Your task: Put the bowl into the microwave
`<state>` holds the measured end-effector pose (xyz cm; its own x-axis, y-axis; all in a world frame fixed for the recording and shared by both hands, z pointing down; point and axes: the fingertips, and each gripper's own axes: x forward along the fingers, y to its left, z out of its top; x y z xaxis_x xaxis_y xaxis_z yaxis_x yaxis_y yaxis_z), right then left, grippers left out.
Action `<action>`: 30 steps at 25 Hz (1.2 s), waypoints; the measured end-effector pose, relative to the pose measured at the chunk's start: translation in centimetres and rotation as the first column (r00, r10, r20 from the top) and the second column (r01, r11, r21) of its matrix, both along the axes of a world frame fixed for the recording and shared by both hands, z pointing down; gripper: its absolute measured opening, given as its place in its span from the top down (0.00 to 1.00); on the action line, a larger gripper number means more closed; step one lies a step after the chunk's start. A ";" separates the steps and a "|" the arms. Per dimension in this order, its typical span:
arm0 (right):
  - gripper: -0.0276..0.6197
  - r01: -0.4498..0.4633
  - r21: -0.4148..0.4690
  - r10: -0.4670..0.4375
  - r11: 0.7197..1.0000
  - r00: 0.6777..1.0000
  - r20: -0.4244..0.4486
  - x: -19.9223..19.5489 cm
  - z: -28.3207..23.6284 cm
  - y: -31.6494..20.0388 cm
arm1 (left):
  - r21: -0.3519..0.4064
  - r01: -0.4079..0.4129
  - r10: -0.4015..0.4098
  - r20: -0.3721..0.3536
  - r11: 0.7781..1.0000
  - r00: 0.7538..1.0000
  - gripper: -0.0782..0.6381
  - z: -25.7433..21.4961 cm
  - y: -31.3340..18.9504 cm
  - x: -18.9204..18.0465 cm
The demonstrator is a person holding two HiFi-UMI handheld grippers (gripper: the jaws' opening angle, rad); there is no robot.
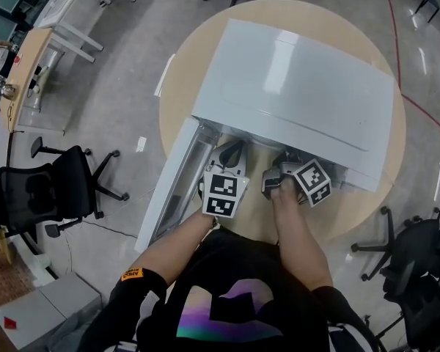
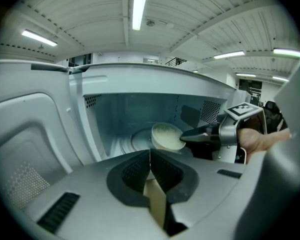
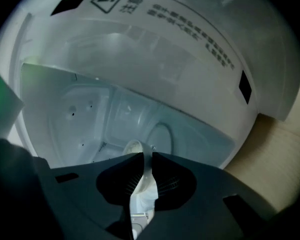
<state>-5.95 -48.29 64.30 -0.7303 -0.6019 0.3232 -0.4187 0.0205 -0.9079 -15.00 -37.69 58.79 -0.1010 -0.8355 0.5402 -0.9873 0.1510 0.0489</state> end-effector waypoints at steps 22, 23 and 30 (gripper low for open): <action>0.86 -0.077 0.109 0.076 0.991 0.997 0.014 -2.0 -0.4 -1.7 | -0.006 -0.023 0.023 -0.013 1.000 1.000 0.82 0.2 -2.1 -0.6; 0.85 -0.072 0.109 0.072 0.991 0.997 0.011 -2.0 -0.4 -1.6 | -0.003 -0.025 0.025 -0.015 1.000 1.000 0.82 0.1 -2.2 -0.6; 0.85 -0.069 0.151 0.074 0.986 0.997 -0.031 -0.8 -1.7 -0.9 | 0.030 -0.027 0.028 -0.031 0.999 0.999 0.82 -1.1 -1.7 -0.4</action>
<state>-6.79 -49.14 62.57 -0.6731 -0.6957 0.2508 -0.4566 0.1242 -0.8809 -15.38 -39.34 57.68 -0.0606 -0.8535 0.5176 -0.9890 0.1214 0.0845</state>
